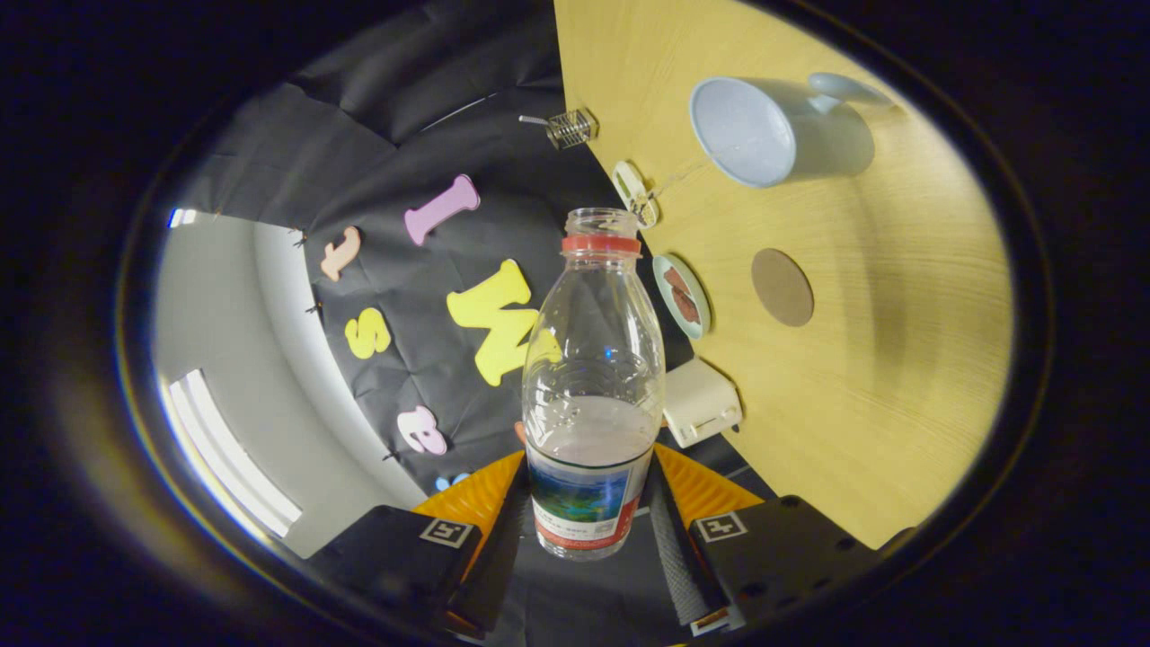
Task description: Take the bottle from table, then pour the juice into the cup, finally place the bottle on the coaster
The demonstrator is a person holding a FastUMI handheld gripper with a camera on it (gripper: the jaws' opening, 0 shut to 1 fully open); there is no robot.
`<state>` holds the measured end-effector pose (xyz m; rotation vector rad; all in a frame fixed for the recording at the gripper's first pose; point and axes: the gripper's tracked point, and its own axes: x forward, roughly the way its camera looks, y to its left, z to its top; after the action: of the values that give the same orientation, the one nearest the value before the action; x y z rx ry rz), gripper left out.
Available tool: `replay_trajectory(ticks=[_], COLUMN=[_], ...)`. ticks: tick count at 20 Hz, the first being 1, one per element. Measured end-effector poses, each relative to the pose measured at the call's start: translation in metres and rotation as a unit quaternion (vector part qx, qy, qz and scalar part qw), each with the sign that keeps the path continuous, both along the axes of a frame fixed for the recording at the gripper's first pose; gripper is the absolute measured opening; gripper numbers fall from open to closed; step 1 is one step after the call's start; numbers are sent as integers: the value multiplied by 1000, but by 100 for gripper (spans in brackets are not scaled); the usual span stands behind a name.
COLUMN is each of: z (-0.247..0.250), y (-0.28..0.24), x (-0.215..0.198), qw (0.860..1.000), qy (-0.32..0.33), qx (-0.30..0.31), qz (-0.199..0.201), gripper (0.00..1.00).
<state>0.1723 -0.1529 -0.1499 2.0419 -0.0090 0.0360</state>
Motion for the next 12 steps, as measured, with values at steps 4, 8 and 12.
replay_trajectory(ticks=[4, 8, 12], z=[7, 12, 14], y=[-5, -6, -6], x=[0, 0, 1], qw=[1000, 999, 999], qy=[-8, -14, -13], qx=[22, 30, 32], qz=[-5, -8, -8], gripper=[75, 75, 75])
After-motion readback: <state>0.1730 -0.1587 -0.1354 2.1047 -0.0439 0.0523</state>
